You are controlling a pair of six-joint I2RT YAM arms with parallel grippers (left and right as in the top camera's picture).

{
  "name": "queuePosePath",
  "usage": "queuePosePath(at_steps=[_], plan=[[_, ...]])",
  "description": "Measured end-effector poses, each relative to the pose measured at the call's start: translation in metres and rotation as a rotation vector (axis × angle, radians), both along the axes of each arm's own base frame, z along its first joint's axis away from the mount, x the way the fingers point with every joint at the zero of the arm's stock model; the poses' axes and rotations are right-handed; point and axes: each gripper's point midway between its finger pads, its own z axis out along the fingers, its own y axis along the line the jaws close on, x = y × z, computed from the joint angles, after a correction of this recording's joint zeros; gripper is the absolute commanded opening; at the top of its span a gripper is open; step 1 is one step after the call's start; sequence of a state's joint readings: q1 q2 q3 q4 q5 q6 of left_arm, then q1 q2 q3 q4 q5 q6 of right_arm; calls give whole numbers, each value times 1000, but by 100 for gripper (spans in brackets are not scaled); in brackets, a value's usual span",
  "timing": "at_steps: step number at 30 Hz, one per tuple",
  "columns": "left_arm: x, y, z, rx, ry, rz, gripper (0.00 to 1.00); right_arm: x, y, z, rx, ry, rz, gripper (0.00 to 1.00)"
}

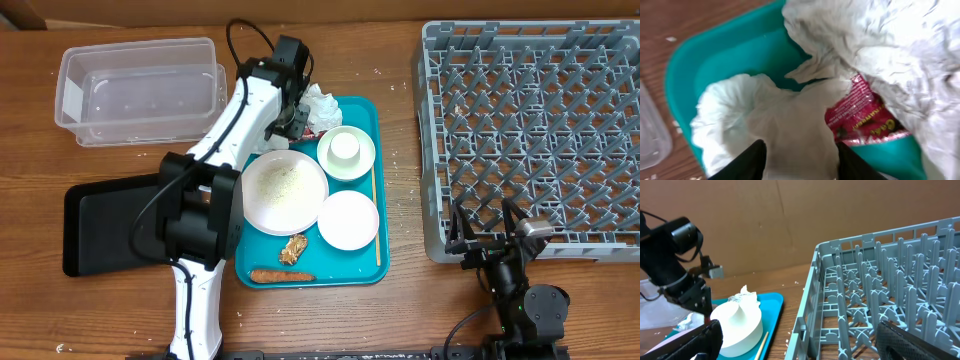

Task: Sort waste into correct bins and load items into the dishwasher
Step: 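Grasp the crumpled white tissue with the left gripper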

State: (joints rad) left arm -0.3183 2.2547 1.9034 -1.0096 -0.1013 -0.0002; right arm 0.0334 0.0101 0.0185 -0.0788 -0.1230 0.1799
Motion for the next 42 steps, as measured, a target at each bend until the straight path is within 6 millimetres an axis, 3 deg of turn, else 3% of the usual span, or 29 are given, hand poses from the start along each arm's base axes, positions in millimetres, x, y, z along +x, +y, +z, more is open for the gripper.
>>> queuePosePath(at_steps=[3,8,10,13,18,24,28,32,38,42], plan=[[2,-1,13,-5,-5,0,36,0,0,0,0,0,0,100],[2,-2,22,-11,-4,3,37,0,0,0,-1,-1,0,100],[-2,-1,21,-8,16,6,38,0,0,0,0,0,0,100],[-8,0,20,-2,40,8,50,0,0,0,0,0,0,100],[-4,-1,17,-13,23,19,51,0,0,0,-1,0,0,100],[-12,-3,-3,-26,54,15,51,0,0,0,-1,0,0,100],[-10,-4,-4,-33,45,18,35,0,0,0,0,0,0,100],[-10,-1,-4,-15,45,18,29,0,0,0,0,0,0,100],[-18,6,-2,21,79,20,4,0,0,0,-1,0,0,100],[-16,5,16,21,74,26,4,0,0,0,0,0,0,100]])
